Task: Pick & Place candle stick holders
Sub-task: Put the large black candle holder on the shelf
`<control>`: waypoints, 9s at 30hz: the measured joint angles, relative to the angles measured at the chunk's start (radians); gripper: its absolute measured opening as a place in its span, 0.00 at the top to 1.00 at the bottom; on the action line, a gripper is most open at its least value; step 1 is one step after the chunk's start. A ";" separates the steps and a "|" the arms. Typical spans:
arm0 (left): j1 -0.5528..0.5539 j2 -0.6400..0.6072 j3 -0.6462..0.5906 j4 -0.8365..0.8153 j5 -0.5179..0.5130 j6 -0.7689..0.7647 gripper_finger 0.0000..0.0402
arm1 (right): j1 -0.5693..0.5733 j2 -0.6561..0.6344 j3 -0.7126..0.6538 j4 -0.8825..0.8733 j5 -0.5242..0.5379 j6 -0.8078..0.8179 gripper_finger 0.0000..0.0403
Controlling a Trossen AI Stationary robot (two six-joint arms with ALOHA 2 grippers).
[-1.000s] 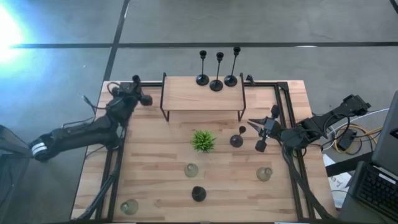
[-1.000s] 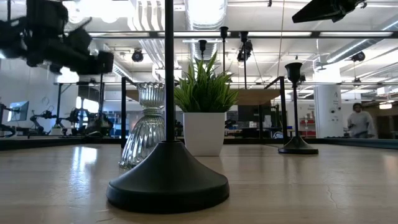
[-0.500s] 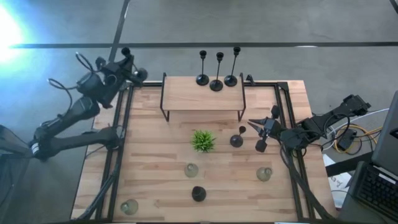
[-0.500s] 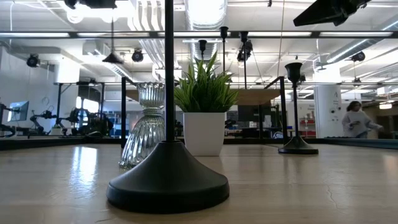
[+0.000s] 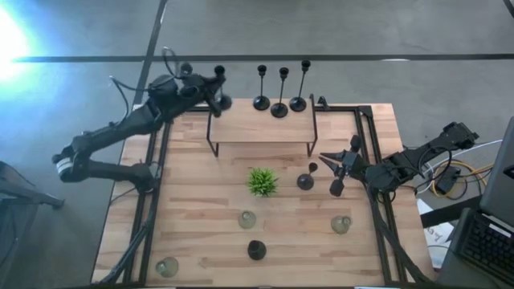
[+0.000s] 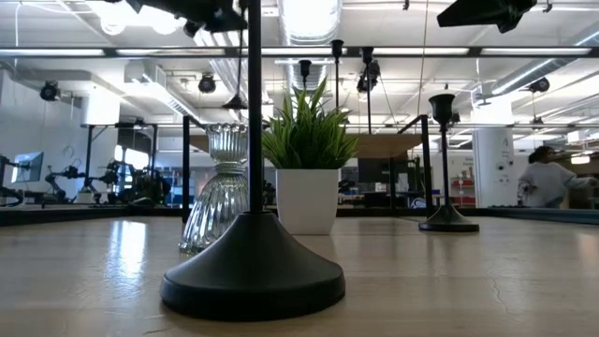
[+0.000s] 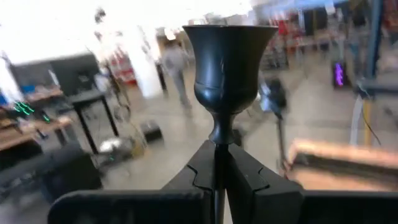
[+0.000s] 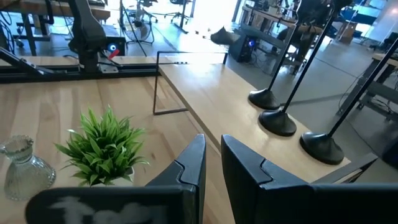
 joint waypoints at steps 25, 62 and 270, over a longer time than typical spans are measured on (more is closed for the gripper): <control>0.152 0.150 -0.012 0.081 0.136 -0.216 0.96 | 0.000 0.000 0.000 -0.002 0.000 0.003 0.89; 0.202 0.198 -0.012 0.025 0.159 -0.223 0.96 | 0.000 0.000 0.000 -0.011 -0.002 0.018 0.89; -0.103 -0.760 -0.523 -0.288 0.954 -0.536 0.37 | 0.000 0.000 0.000 -0.010 -0.056 0.036 0.89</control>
